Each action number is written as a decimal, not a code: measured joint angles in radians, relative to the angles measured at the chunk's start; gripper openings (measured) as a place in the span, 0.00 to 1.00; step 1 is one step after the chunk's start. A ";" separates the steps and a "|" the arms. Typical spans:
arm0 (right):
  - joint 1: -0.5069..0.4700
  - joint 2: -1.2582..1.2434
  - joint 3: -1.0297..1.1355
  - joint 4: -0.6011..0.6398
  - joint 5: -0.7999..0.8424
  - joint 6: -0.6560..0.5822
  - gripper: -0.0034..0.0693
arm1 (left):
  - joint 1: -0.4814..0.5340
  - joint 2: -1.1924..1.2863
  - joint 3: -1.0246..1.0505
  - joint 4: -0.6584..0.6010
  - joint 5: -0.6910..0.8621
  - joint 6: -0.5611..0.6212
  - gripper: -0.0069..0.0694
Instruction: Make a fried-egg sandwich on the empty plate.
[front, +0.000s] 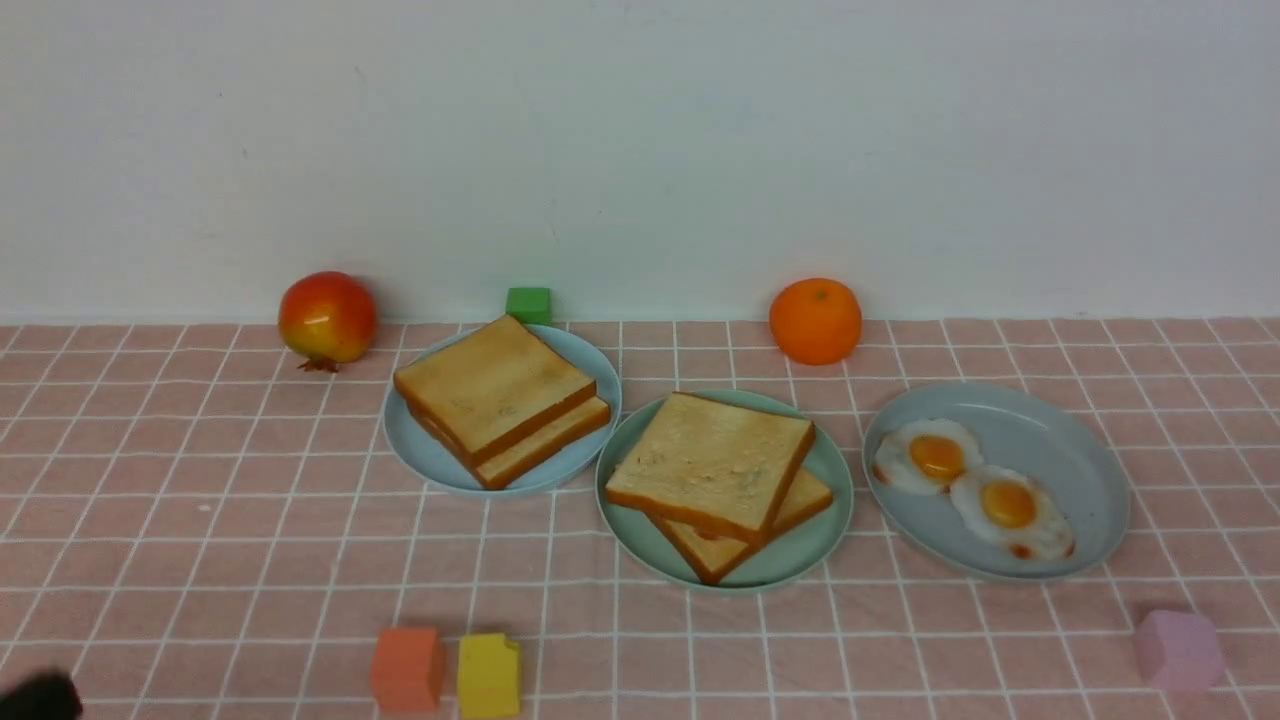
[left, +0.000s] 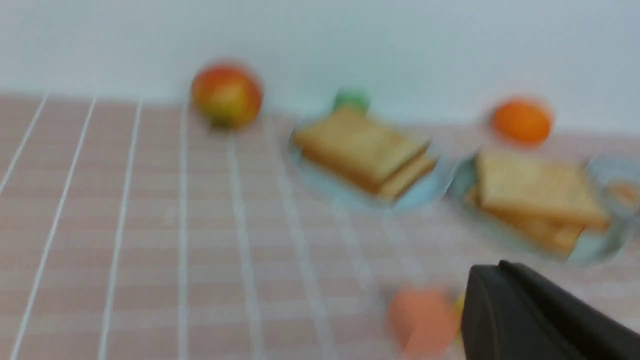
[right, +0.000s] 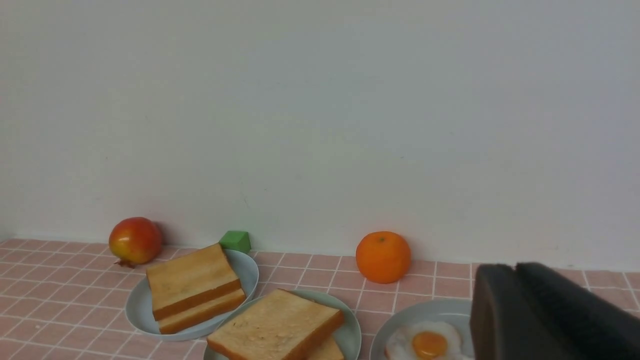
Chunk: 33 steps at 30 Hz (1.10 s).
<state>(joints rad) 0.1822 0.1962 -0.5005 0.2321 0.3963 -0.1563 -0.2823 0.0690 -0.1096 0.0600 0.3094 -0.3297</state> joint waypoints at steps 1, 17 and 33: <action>0.000 0.000 0.000 0.000 0.000 0.000 0.15 | 0.000 -0.037 0.038 0.015 0.033 -0.006 0.11; 0.000 -0.001 0.000 0.000 0.003 0.000 0.17 | 0.165 -0.079 0.119 0.039 0.095 -0.019 0.11; 0.000 -0.001 0.000 0.000 0.003 0.000 0.19 | 0.211 -0.079 0.121 0.039 0.092 -0.019 0.11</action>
<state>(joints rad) 0.1822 0.1951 -0.5005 0.2316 0.3991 -0.1563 -0.0714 -0.0099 0.0111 0.0986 0.4019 -0.3489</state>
